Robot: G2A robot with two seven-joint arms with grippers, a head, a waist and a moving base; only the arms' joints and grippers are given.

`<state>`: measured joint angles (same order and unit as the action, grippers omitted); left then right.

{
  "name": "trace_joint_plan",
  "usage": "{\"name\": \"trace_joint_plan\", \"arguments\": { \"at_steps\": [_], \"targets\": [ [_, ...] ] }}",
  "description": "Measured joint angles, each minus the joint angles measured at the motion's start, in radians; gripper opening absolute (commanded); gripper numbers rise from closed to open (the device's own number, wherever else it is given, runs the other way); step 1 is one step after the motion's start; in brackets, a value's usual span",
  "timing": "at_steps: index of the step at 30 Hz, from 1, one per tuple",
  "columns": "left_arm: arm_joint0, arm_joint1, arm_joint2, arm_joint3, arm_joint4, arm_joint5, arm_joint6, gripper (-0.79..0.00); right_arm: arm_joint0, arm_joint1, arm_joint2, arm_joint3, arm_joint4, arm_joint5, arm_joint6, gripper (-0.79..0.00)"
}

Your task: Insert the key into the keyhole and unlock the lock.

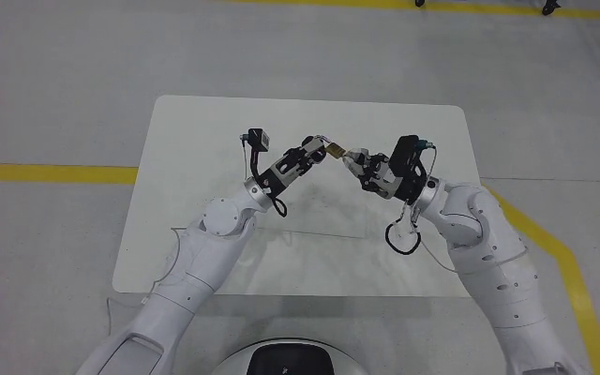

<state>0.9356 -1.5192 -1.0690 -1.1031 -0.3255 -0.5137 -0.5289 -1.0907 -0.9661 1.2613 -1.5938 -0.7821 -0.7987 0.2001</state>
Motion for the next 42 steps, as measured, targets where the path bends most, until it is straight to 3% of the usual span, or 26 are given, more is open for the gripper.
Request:
{"name": "trace_joint_plan", "arguments": {
  "at_steps": [9,11,12,17,24,29,33,36,42],
  "targets": [
    [-0.003,0.007,-0.009,0.009,0.005,0.018,-0.06,-0.785,0.023,-0.007,-0.004,0.083,0.139,-0.048,-0.029,-0.785],
    [-0.003,0.008,-0.011,0.009,0.005,0.02,-0.063,-0.785,0.029,-0.009,-0.005,0.094,0.143,-0.039,-0.027,-0.422],
    [-0.004,0.009,-0.013,0.008,0.005,0.022,-0.063,-0.785,0.032,-0.01,-0.007,0.101,0.143,-0.036,-0.024,-0.009],
    [-0.001,0.012,-0.022,0.004,0.007,0.031,-0.066,-0.785,0.041,-0.01,-0.002,0.105,0.115,-0.025,-0.014,0.0],
    [0.01,0.017,-0.04,-0.015,-0.011,0.055,-0.066,-0.785,-0.047,0.008,0.126,-0.053,-0.038,-0.027,-0.118,0.0],
    [0.013,0.024,-0.057,-0.03,-0.004,0.086,-0.076,-0.785,-0.054,0.009,0.134,-0.061,-0.042,-0.03,-0.123,0.0],
    [-0.014,0.034,-0.047,-0.016,0.089,0.216,-0.102,-0.785,-0.054,0.009,0.134,-0.061,-0.042,-0.029,-0.123,0.0],
    [-0.033,0.039,-0.024,-0.003,0.223,0.305,-0.058,-0.785,-0.054,0.009,0.134,-0.061,-0.042,-0.029,-0.123,0.0],
    [-0.053,0.038,0.045,0.039,0.412,0.41,-0.027,-0.785,-0.054,0.009,0.134,-0.061,-0.042,-0.029,-0.123,0.0]
  ]
}}
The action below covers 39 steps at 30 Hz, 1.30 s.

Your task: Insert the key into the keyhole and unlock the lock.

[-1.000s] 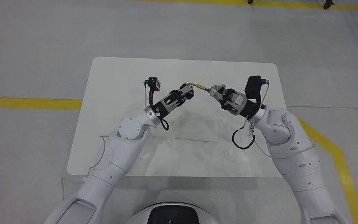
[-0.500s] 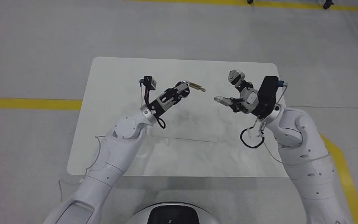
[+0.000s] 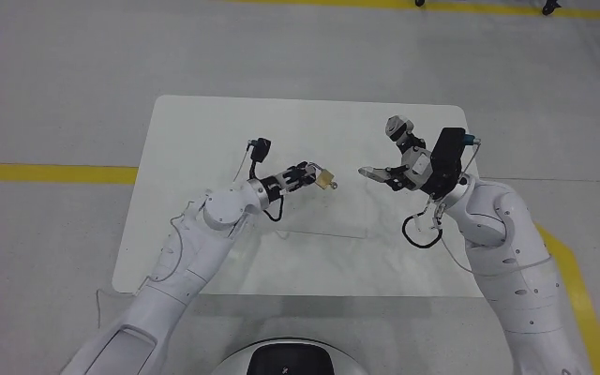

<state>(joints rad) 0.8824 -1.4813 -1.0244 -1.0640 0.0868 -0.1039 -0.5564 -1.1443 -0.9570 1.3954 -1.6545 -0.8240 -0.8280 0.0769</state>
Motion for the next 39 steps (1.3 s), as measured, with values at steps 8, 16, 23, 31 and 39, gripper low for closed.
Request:
{"name": "trace_joint_plan", "arguments": {
  "at_steps": [8,16,23,31,39],
  "targets": [
    [-0.003,0.001,0.023,-0.011,0.074,0.049,0.003,-0.785,0.0,0.0,0.0,0.0,0.0,0.0,0.0,0.0],
    [0.018,0.011,0.021,-0.057,0.169,0.147,0.028,0.0,0.0,0.0,0.0,0.0,0.0,0.0,0.0,0.0],
    [0.068,0.026,-0.043,-0.151,0.125,0.153,0.02,0.0,0.0,0.0,0.0,0.0,0.0,0.0,0.0,0.0],
    [0.208,0.058,-0.243,-0.386,-0.14,0.02,-0.045,0.0,0.0,0.0,0.0,0.0,0.0,0.0,0.0,0.0],
    [0.337,0.095,-0.381,-0.578,0.296,0.006,0.249,0.0,0.0,0.0,0.0,0.0,-0.001,0.001,0.0,0.0]
  ]
}}
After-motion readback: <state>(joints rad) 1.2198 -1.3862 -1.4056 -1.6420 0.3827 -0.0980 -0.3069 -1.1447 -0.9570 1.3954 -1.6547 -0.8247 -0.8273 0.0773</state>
